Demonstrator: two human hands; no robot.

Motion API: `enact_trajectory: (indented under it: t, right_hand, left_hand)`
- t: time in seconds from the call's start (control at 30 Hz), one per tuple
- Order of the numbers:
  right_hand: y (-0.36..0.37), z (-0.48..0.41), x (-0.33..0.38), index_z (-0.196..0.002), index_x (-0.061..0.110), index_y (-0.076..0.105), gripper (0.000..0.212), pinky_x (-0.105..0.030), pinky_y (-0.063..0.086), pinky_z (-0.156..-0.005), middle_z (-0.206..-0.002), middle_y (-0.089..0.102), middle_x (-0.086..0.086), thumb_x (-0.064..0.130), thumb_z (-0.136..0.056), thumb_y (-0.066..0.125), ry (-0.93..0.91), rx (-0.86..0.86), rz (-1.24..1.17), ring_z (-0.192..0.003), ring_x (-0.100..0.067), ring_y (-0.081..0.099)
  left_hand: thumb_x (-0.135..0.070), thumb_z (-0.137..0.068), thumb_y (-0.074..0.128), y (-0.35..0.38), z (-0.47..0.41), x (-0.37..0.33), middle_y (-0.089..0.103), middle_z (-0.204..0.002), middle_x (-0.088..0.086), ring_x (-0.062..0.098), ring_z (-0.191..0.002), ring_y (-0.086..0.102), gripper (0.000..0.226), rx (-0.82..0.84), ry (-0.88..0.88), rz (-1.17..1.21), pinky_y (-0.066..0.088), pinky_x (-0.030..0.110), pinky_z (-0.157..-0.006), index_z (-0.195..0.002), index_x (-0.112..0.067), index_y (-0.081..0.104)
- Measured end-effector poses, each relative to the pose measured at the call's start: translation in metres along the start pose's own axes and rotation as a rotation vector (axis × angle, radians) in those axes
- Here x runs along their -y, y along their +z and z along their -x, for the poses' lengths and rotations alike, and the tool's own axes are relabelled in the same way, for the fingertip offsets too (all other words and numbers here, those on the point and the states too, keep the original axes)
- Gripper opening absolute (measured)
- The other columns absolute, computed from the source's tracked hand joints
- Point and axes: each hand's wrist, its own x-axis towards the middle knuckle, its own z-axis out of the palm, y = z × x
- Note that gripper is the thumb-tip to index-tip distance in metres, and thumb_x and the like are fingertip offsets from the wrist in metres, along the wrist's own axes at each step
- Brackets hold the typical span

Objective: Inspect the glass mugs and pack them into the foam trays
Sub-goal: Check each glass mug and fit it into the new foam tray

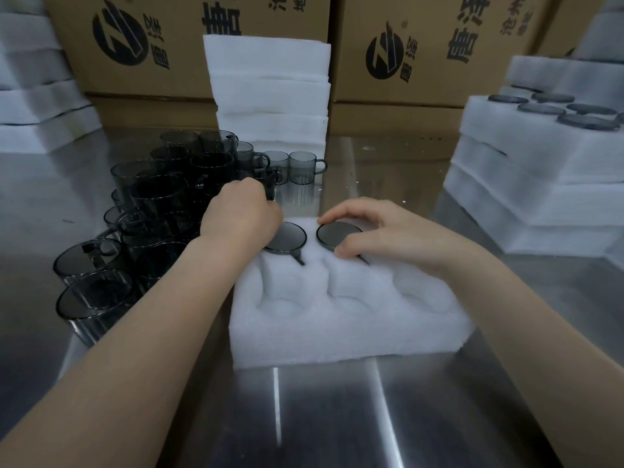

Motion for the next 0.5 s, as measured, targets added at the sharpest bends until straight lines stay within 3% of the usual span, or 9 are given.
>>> enact_trajectory:
  t: [0.23, 0.37, 0.5]
  right_hand:
    - [0.0007, 0.0006, 0.0008, -0.112, 0.036, 0.067, 0.037, -0.018, 0.039, -0.099, -0.131, 0.055, 0.017, 0.018, -0.080, 0.073, -0.007, 0.006, 0.029, -0.125, 0.005, 0.046]
    - [0.0009, 0.0012, 0.0010, -0.109, 0.039, 0.067, 0.036, -0.023, 0.039, -0.104, -0.130, 0.056, 0.020, 0.021, -0.078, 0.073, -0.001, -0.001, 0.039, -0.125, 0.004, 0.047]
    - [0.0015, 0.0011, 0.0013, -0.108, 0.040, 0.067, 0.036, -0.033, 0.039, -0.110, -0.128, 0.057, 0.021, 0.023, -0.076, 0.073, 0.009, -0.014, 0.057, -0.124, 0.000, 0.050]
  left_hand:
    - [-0.018, -0.089, 0.051, -0.0015, 0.0024, 0.0026, 0.066, -0.091, 0.014, 0.035, -0.082, 0.060, 0.023, -0.020, 0.006, 0.095, 0.046, 0.033, -0.067, -0.093, -0.006, 0.070]
    - [-0.022, -0.089, 0.054, -0.0016, -0.0006, 0.0061, 0.065, -0.100, 0.009, 0.031, -0.091, 0.058, 0.018, -0.024, -0.006, 0.148, 0.044, 0.034, -0.073, -0.097, -0.014, 0.067]
    - [-0.011, -0.087, 0.052, -0.0044, -0.0011, 0.0077, 0.058, -0.108, 0.013, 0.035, -0.092, 0.054, 0.016, -0.183, 0.057, 0.115, 0.044, 0.039, -0.075, -0.100, -0.010, 0.060]
